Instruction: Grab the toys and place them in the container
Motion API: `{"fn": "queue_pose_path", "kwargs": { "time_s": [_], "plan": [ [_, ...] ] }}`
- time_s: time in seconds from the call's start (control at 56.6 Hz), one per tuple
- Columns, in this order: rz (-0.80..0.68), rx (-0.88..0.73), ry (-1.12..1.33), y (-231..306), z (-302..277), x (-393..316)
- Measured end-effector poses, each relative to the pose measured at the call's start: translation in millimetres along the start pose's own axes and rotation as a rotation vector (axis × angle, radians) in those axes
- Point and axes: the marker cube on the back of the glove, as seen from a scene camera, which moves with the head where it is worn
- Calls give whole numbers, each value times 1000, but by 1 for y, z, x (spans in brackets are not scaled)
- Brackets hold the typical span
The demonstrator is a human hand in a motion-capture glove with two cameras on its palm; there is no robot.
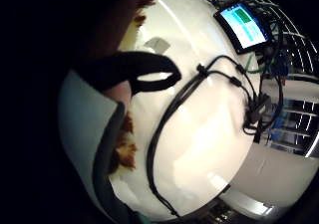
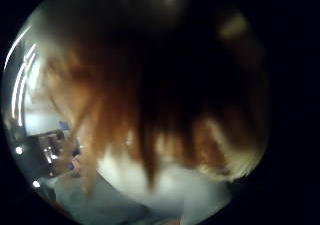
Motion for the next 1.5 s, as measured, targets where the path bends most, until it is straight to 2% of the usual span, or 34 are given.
{"fn": "queue_pose_path", "kwargs": {
  "time_s": [0.088,0.159,0.353,0.459,0.583,0.671,0.777,0.847,0.936,1.024,1.201,1.306,1.501],
  "plan": [
    [-14,14,-61,-2,-13,-1],
    [-16,63,-128,1,-45,-9],
    [-81,376,-149,2,-243,-7],
    [-118,418,-126,-4,-288,-25],
    [-117,335,-246,-41,-283,-64],
    [-203,278,-332,-74,-275,-109],
    [-250,257,-149,-128,-263,-176],
    [-251,219,-185,-148,-259,-226],
    [-320,204,-85,-163,-247,-257],
    [-348,171,-75,-173,-235,-271],
    [-298,95,-103,-185,-212,-274],
    [-286,0,-18,-184,-199,-262],
    [-269,-167,-23,-177,-178,-250]
  ]
}}
